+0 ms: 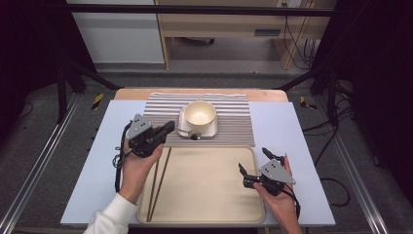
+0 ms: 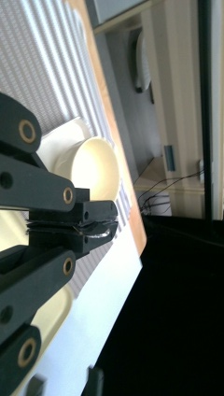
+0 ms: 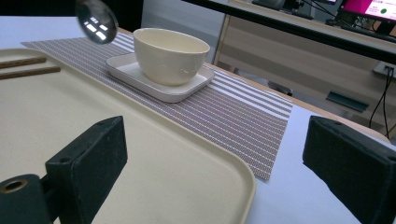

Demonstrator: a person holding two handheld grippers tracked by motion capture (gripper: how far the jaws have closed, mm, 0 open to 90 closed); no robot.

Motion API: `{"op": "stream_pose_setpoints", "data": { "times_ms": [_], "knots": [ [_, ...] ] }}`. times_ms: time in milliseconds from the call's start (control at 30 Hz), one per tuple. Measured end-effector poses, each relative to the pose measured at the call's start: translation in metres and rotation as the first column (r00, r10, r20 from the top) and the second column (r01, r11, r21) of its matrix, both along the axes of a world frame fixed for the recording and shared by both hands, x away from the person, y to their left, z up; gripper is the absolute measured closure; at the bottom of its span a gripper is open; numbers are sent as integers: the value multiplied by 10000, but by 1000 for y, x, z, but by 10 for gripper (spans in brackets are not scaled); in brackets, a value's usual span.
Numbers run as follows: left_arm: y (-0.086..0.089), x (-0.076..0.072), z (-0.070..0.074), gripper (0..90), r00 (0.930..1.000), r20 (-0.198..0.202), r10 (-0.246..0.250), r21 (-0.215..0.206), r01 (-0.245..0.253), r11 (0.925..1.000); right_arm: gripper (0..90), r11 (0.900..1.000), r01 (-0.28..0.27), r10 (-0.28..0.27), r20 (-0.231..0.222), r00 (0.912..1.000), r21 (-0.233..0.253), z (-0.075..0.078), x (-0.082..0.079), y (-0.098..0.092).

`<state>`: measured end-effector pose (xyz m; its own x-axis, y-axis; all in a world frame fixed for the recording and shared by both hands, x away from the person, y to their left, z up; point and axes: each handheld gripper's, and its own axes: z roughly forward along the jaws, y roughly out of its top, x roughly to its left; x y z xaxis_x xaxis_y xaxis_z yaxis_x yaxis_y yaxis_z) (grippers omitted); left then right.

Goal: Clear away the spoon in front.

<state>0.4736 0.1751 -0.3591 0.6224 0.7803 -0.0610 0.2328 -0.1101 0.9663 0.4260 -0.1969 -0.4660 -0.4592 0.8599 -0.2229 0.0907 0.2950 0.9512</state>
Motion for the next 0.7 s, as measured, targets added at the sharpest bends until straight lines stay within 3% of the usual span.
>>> {"op": "stream_pose_setpoints", "data": {
  "times_ms": [167,300,533,700],
  "knots": [
    [8,-11,-5,887,9997,-176,-165,-134,163,9998,66,9995,322,-322,-98,9994,-4,-2,1,-1],
    [14,-18,-9,887,9995,-238,-194,-198,189,9996,66,9971,707,-705,-86,9975,282,0,2,-4],
    [18,-30,-19,887,9984,-459,-329,-79,325,9994,66,9975,684,-682,-157,9975,151,-3,2,-7],
    [21,-42,-24,887,9974,-522,-490,-88,486,9988,66,9945,767,-764,-80,9970,713,2,2,-10]
  ]
}}
